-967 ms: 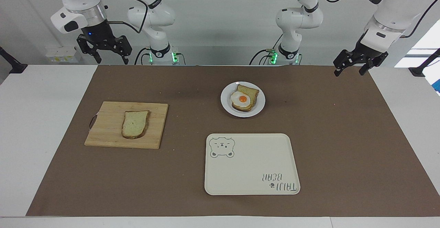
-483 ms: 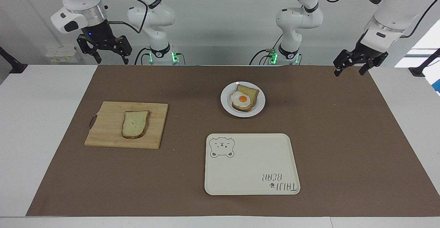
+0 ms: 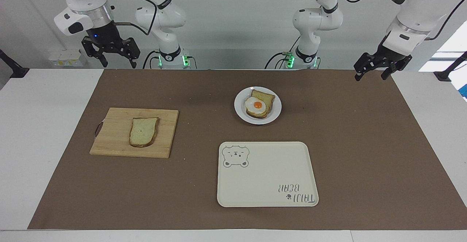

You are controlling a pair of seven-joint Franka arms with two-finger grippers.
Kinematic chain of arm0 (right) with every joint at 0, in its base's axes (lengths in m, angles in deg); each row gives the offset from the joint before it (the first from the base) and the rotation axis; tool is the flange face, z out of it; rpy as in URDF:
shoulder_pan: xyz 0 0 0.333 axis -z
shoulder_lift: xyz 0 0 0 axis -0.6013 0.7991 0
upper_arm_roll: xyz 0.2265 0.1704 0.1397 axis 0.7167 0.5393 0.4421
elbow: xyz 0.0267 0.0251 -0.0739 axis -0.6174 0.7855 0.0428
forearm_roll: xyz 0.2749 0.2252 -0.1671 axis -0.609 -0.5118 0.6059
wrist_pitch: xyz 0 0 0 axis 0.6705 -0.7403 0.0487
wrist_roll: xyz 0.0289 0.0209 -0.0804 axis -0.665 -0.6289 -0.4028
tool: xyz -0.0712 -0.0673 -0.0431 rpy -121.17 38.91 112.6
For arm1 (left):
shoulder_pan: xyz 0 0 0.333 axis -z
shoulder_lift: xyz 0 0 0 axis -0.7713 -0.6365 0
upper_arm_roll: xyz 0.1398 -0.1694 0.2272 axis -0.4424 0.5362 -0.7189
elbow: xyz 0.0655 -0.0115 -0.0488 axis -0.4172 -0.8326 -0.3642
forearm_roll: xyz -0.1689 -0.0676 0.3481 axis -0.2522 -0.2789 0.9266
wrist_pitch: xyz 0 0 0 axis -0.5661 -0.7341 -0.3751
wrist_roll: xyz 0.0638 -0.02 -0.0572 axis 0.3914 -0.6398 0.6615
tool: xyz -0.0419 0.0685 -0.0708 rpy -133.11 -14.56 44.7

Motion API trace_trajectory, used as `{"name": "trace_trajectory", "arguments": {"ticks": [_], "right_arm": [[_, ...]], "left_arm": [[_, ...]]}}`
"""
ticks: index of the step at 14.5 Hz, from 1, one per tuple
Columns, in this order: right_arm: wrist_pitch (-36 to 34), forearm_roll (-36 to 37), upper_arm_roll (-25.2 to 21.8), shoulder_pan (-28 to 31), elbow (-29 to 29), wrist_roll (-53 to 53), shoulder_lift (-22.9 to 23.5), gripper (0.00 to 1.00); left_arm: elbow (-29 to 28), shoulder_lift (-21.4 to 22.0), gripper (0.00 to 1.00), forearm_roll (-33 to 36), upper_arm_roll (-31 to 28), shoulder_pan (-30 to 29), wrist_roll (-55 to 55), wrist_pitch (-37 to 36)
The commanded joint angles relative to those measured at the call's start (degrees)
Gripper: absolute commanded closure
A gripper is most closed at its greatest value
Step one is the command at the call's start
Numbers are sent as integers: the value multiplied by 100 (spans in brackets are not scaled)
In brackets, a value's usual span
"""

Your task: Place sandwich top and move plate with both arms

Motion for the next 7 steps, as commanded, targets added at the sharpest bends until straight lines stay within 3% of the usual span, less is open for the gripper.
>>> {"name": "trace_trajectory", "arguments": {"ticks": [1,7], "right_arm": [[135,-67,32,169,212,-217,-142,0],[741,-102,32,178,642,-225,-63,0]], "left_arm": [[-133,147,0,18,33,-38,59,-41],[-133,147,0,18,33,-38,59,-41]]}}
